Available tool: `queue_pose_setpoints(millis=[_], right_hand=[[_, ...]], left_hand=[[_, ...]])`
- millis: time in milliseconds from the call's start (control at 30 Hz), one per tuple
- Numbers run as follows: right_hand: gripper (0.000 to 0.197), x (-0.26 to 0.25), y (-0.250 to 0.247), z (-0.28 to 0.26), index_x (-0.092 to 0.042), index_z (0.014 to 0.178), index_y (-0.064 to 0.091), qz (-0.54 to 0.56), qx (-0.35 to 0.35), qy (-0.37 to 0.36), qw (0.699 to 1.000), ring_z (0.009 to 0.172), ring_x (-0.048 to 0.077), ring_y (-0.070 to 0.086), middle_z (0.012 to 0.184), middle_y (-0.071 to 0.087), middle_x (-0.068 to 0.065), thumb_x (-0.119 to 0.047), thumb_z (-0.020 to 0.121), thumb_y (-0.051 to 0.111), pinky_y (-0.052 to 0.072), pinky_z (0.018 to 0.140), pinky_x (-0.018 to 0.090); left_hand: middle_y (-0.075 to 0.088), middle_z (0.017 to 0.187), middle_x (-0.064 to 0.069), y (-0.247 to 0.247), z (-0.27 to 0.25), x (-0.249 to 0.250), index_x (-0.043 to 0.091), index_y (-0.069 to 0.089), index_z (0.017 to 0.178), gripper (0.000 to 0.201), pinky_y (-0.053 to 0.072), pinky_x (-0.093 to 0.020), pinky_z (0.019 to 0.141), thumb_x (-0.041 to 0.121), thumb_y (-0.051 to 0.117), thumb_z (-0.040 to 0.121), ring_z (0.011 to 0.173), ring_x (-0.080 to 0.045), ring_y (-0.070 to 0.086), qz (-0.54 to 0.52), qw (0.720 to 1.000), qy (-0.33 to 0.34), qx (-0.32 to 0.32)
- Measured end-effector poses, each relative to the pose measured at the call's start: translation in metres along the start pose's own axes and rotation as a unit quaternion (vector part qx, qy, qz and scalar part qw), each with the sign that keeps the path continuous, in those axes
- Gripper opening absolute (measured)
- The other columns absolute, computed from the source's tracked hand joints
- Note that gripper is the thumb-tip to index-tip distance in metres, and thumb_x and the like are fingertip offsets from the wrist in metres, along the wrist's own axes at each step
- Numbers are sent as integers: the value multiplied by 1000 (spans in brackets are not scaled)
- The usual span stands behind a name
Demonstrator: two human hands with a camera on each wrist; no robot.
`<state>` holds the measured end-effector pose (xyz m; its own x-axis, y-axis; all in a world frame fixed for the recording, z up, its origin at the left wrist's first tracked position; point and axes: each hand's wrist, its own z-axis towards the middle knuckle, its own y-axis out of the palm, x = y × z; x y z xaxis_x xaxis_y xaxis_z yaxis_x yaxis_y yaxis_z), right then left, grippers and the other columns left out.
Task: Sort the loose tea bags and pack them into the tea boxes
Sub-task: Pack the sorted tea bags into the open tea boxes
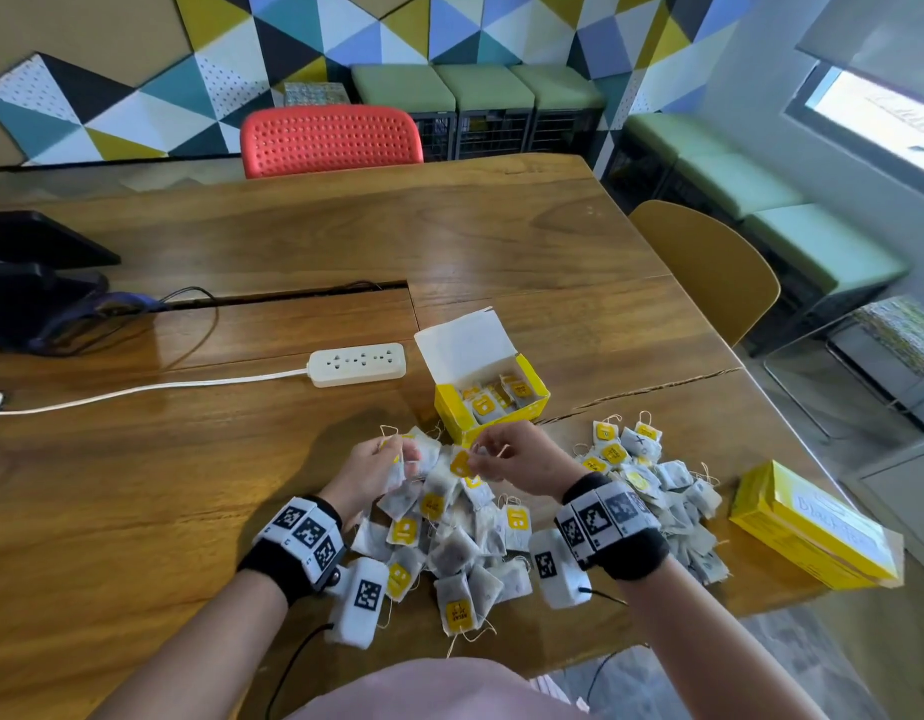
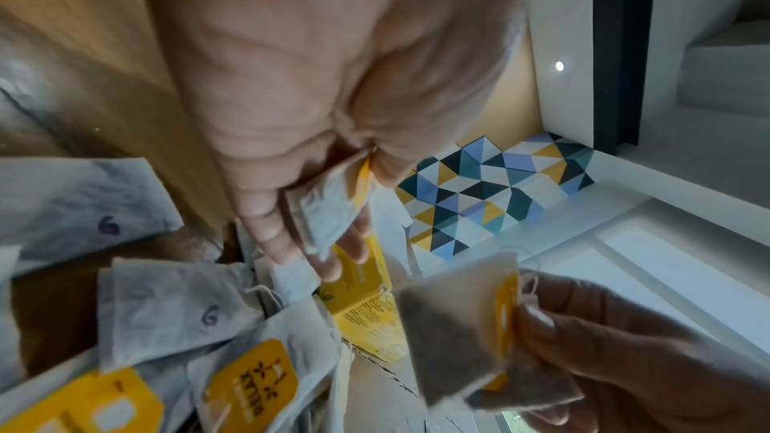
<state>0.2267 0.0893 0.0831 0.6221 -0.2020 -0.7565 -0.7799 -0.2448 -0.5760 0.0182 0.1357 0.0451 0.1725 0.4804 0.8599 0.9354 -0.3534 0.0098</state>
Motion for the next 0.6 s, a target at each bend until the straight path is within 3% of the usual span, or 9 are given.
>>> queue_pose_setpoints(millis=[67, 133, 233, 267, 367, 467, 533, 600], right_hand=[[13, -12, -3, -1, -16, 80, 62, -55, -76, -26, 995, 56, -5, 54, 67, 59, -9, -24, 88, 69, 44, 60, 14], [16, -24, -1, 0, -21, 76, 59, -83, -125, -44, 988, 52, -9, 52, 66, 56, -13, -23, 88, 68, 40, 56, 8], [13, -30, 6, 10, -15, 79, 64, -102, -90, -56, 989, 49, -5, 49, 61, 52, -12, -24, 88, 69, 35, 52, 10], [12, -31, 7, 13, -14, 81, 66, -110, -66, -52, 990, 50, -1, 47, 60, 50, -10, -24, 87, 69, 35, 52, 13], [10, -29, 7, 19, -20, 76, 66, -115, -20, -44, 992, 52, 1, 44, 58, 49, -9, -22, 85, 69, 34, 52, 16], [10, -27, 7, 20, -21, 75, 67, -94, -14, -35, 995, 52, 1, 51, 59, 56, -8, -20, 84, 69, 38, 52, 14], [5, -24, 7, 19, -19, 79, 68, -60, -1, -22, 998, 50, -1, 55, 61, 61, -6, -19, 84, 68, 41, 52, 12], [5, -21, 6, 18, -19, 81, 67, -10, 39, -13, 999, 51, 2, 57, 61, 63, -5, -16, 85, 66, 47, 55, 18]], left_hand=[[68, 97, -10, 3, -2, 5, 1, 64, 104, 38, 49, -35, 87, 25, 35, 104, 96, -23, 63, 1, 1000, 6, -20], [68, 92, -7, 9, -7, 11, 4, 64, 102, 39, 49, -33, 81, 29, 34, 104, 87, -18, 64, -7, 998, -9, -69], [65, 82, -11, 21, -13, 14, 5, 63, 96, 43, 48, -24, 56, 34, 33, 104, 64, -14, 62, -43, 990, -65, -120], [65, 82, -13, 23, -14, 13, 3, 63, 97, 46, 48, -23, 53, 35, 31, 104, 65, -16, 63, -65, 986, -80, -134], [68, 97, -19, 26, -18, 13, 0, 64, 105, 56, 54, -30, 67, 41, 27, 104, 89, -28, 67, -125, 974, -99, -163], [70, 101, -17, 25, -23, 13, 7, 68, 103, 48, 53, -35, 78, 43, 36, 100, 93, -27, 67, -133, 970, -87, -182], [70, 104, -16, 22, -23, 10, 7, 66, 105, 33, 54, -32, 79, 34, 48, 97, 95, -24, 67, -125, 972, -82, -182], [69, 103, -15, 22, -20, 7, 5, 62, 107, 21, 57, -27, 74, 20, 50, 98, 92, -21, 68, -135, 974, -86, -158]])
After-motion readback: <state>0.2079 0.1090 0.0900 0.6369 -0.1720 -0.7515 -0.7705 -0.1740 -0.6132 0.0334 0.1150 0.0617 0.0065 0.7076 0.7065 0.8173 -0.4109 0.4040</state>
